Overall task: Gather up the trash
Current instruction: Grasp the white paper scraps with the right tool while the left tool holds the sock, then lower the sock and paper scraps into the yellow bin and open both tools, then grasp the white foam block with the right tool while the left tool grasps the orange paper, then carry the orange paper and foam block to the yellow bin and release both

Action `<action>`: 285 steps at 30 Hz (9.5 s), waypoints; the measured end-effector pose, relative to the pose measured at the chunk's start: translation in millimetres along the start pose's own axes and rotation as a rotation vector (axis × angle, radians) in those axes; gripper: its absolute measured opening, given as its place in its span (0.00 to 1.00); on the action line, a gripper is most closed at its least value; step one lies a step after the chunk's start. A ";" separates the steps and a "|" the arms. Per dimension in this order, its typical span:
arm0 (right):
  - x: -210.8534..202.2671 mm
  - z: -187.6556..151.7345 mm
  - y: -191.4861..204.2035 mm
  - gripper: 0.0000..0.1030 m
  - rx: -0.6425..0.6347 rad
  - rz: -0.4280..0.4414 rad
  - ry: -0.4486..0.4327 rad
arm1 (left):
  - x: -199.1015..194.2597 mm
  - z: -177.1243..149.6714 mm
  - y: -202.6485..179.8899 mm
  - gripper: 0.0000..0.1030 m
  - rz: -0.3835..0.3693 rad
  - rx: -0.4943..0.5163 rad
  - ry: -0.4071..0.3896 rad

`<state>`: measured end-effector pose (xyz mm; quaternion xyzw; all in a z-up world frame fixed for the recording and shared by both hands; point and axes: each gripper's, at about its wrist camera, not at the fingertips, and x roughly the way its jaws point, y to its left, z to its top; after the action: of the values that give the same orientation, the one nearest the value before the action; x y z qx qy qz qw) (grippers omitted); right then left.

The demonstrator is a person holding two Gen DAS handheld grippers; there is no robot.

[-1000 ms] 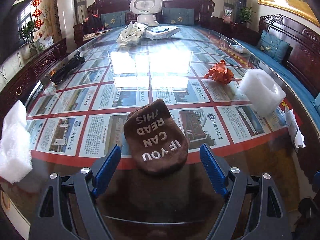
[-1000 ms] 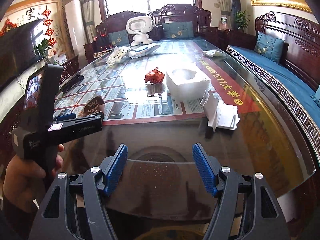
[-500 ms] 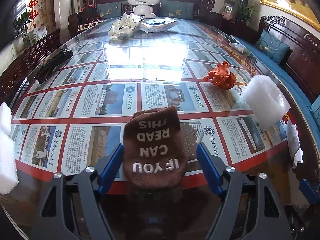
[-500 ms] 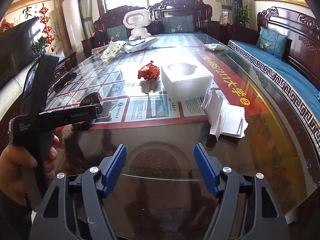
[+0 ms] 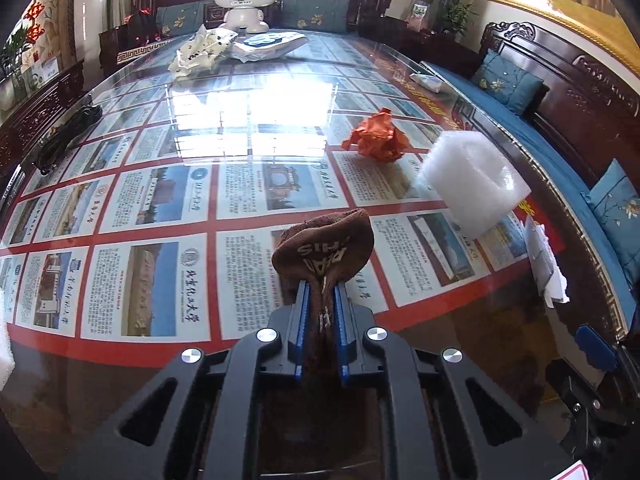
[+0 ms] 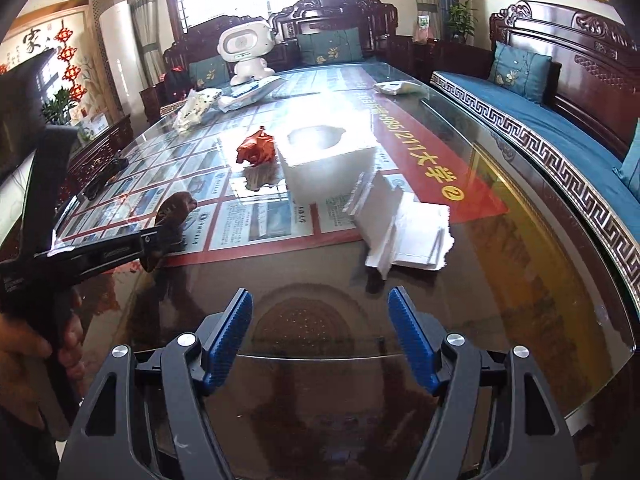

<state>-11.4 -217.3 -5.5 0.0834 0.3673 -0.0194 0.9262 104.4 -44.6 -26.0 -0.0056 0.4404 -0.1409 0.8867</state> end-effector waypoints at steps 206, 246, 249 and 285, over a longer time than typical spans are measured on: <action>95.9 127.1 6.8 0.14 -0.109 0.100 0.028 | 101.8 124.8 -45.0 0.71 0.051 0.053 -0.007; -115.9 -7.4 34.8 0.14 -0.168 0.198 -0.034 | -140.2 -81.3 -76.6 0.41 -0.102 0.176 -0.137; -142.5 -30.6 34.6 0.14 -0.175 0.183 -0.042 | -158.9 -108.3 -81.3 0.41 -0.119 0.192 -0.140; -83.8 -262.6 -4.4 0.14 -0.043 0.017 0.336 | -47.7 -331.8 -95.0 0.42 -0.140 0.334 0.282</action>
<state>-250.7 -179.5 -136.9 0.0686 0.5168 0.0108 0.8533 -205.7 -85.8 -179.1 0.1305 0.5290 -0.2723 0.7931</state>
